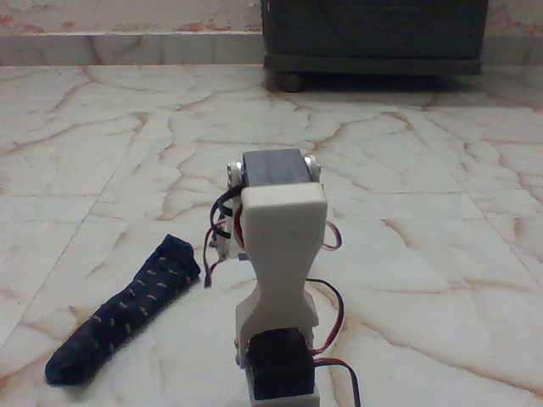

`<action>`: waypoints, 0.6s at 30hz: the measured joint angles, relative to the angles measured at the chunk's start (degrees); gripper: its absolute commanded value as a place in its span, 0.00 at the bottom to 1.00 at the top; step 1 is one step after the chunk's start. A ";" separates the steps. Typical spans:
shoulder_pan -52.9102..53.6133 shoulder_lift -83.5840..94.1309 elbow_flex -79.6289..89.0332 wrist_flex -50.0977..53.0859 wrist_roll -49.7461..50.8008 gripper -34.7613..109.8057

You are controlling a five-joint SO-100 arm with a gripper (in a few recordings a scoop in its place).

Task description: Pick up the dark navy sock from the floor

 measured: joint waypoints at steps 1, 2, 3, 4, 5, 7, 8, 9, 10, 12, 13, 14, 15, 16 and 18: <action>-0.53 -1.93 -4.57 2.81 2.29 0.26; -1.93 -5.89 -7.38 5.10 5.01 0.26; -2.02 -7.65 -8.96 6.24 7.03 0.26; -3.08 -9.40 -10.72 8.09 9.05 0.26; -3.96 -11.16 -12.92 10.46 10.46 0.27; -4.92 -13.36 -15.91 13.80 12.39 0.27; -4.92 -13.36 -16.00 13.80 12.39 0.28; -4.92 -13.36 -16.00 13.80 12.39 0.28; -6.24 -16.08 -21.97 18.72 15.12 0.29; -8.26 -24.08 -28.21 23.12 21.09 0.29; -9.05 -26.63 -30.23 24.17 22.41 0.29; -9.14 -29.00 -32.87 25.49 23.73 0.30; -9.40 -31.20 -35.33 26.28 24.87 0.30; -9.58 -33.22 -38.14 27.51 25.66 0.31; -9.58 -37.88 -44.21 28.74 27.07 0.31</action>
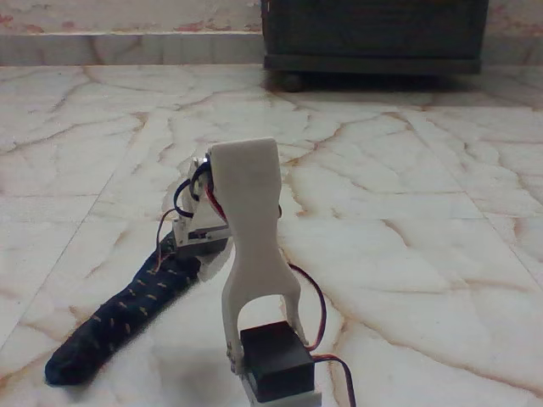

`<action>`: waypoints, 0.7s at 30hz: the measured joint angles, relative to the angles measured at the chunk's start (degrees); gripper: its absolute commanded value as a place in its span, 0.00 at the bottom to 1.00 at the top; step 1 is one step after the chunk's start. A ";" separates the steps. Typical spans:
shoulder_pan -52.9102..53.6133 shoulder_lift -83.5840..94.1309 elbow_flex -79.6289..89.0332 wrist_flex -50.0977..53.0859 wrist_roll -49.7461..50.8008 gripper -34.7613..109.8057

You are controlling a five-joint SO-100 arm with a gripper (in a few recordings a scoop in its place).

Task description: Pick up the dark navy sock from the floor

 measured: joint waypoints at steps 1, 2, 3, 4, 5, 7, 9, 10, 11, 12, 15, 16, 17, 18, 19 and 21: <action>0.00 -1.93 -3.34 0.70 0.97 0.31; -0.35 -3.78 -5.98 2.20 1.67 0.32; -1.14 -5.45 -7.82 3.43 2.55 0.32; -2.46 -6.59 -8.00 3.69 3.78 0.32; -3.69 -8.00 -9.23 5.27 5.36 0.32; -4.57 -8.44 -9.40 5.62 6.06 0.32; -7.03 -12.48 -14.94 8.44 8.53 0.32; -7.29 -13.71 -16.35 8.44 8.70 0.32; -7.29 -15.21 -16.52 7.47 8.70 0.32; -8.17 -16.88 -17.23 7.29 9.40 0.32; -10.46 -21.80 -22.06 8.17 12.74 0.32; -11.25 -23.12 -23.64 8.35 13.71 0.32; -11.69 -23.64 -25.31 8.70 14.68 0.32; -12.30 -24.96 -27.25 8.79 15.29 0.32; -12.83 -26.98 -29.53 9.32 16.00 0.32; -13.36 -31.46 -33.66 9.32 17.40 0.32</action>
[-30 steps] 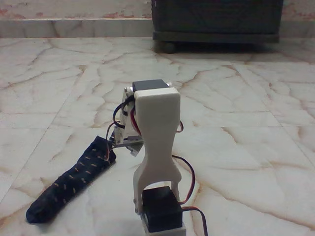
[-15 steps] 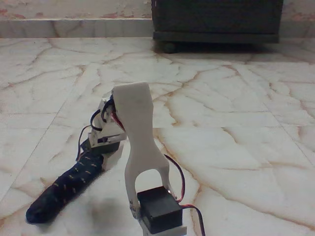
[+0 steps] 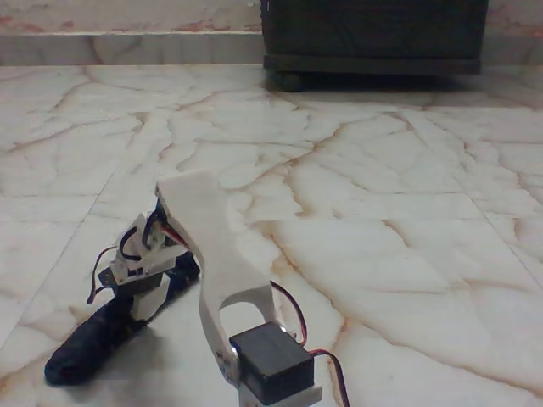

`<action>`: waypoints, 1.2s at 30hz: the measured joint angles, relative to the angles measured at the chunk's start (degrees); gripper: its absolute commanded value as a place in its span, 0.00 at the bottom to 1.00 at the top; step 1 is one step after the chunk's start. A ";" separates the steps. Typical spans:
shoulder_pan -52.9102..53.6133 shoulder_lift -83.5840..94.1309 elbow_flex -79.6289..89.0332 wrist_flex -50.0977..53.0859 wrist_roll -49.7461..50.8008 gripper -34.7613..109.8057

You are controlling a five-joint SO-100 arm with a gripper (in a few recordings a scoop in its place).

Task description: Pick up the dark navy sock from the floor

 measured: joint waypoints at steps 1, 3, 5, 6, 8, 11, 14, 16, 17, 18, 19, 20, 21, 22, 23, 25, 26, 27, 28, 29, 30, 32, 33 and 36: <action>-0.53 -1.32 -1.23 0.18 0.62 0.32; -0.97 -3.87 -4.04 0.88 1.23 0.32; -0.97 -5.27 -4.92 0.88 1.23 0.32; -0.97 -5.62 -5.27 0.88 1.23 0.32; -1.05 -7.82 -5.89 0.09 1.23 0.31; -1.05 -8.44 -6.06 0.18 1.23 0.26; -1.05 -8.44 -6.06 0.18 1.23 0.26; -1.05 -8.44 -6.06 0.18 1.23 0.25; -1.05 -8.44 -6.06 0.18 1.23 0.24; -1.05 -8.44 -6.06 0.18 1.23 0.24; -1.05 -8.44 -6.06 0.18 1.23 0.24; -0.88 -8.44 -6.06 0.18 1.23 0.24; -0.53 -8.44 -6.06 0.18 1.23 0.24; -0.18 -8.44 -6.06 0.18 1.23 0.24; 0.09 -7.47 -4.75 -0.26 1.05 0.24; 1.32 -3.96 -1.14 -0.62 -0.53 0.24; 2.20 -2.02 1.85 -1.58 -1.23 0.24; 3.08 0.09 5.19 -1.93 -1.41 0.24; 3.69 2.02 7.38 -2.81 -2.55 0.24; 4.39 3.69 9.58 -3.34 -3.43 0.24; 5.01 5.36 11.60 -3.60 -3.60 0.24; 5.89 9.05 15.12 -3.60 -5.27 0.24; 6.33 10.90 16.52 -3.60 -5.80 0.24; 7.82 17.40 21.27 -3.78 -7.91 0.24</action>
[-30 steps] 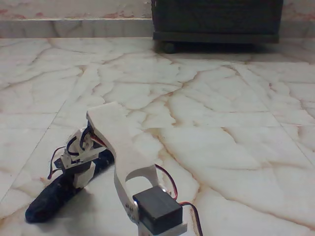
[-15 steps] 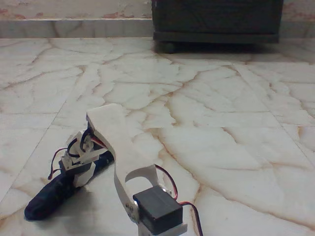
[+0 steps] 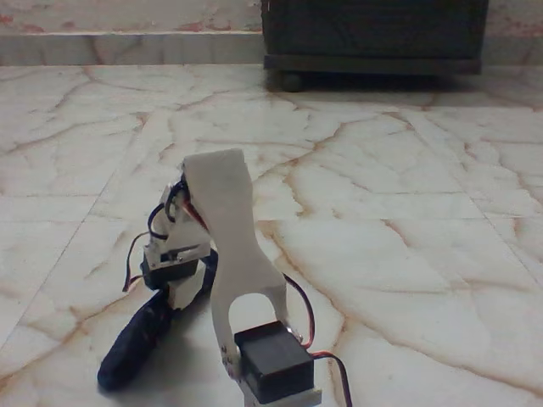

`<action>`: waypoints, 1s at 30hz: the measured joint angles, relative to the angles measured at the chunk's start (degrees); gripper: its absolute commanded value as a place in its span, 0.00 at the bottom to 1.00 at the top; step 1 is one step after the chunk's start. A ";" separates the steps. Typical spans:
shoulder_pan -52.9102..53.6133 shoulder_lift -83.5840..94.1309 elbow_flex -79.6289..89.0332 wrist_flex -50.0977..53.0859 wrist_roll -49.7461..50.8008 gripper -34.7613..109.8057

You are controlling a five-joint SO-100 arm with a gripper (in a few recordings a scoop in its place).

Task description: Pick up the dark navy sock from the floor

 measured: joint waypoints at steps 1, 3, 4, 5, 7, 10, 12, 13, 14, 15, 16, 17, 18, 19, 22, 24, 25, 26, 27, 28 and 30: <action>0.97 2.11 1.67 0.00 -1.32 0.24; 2.81 7.47 6.77 -0.44 -4.75 0.24; 3.96 10.46 9.58 -0.79 -6.50 0.24; 5.01 13.54 12.74 -1.23 -8.26 0.24; 6.77 20.65 19.60 -1.76 -11.95 0.24; 11.87 28.30 26.72 -4.92 -19.16 0.24; 14.85 33.22 31.38 -7.12 -24.87 0.24; 16.08 36.12 33.49 -7.65 -27.25 0.24; 17.40 39.20 35.51 -8.26 -28.65 0.24; 18.90 42.71 38.32 -9.40 -30.15 0.24; 20.13 45.88 41.84 -11.87 -31.99 0.24; 21.62 48.78 43.68 -12.57 -33.49 0.24; 22.06 50.01 43.68 -12.57 -34.19 0.24; 22.15 50.10 43.68 -12.57 -34.19 0.24; 26.81 56.43 50.45 -21.36 -41.04 0.24; 27.69 59.06 52.82 -25.58 -44.21 0.24; 27.77 60.73 55.37 -28.39 -45.00 0.24; 27.77 61.44 55.63 -29.09 -45.26 0.24; 27.77 63.11 59.85 -33.05 -45.79 0.24; 27.77 65.39 61.61 -34.45 -46.41 0.24; 27.77 70.22 66.36 -36.91 -46.49 0.24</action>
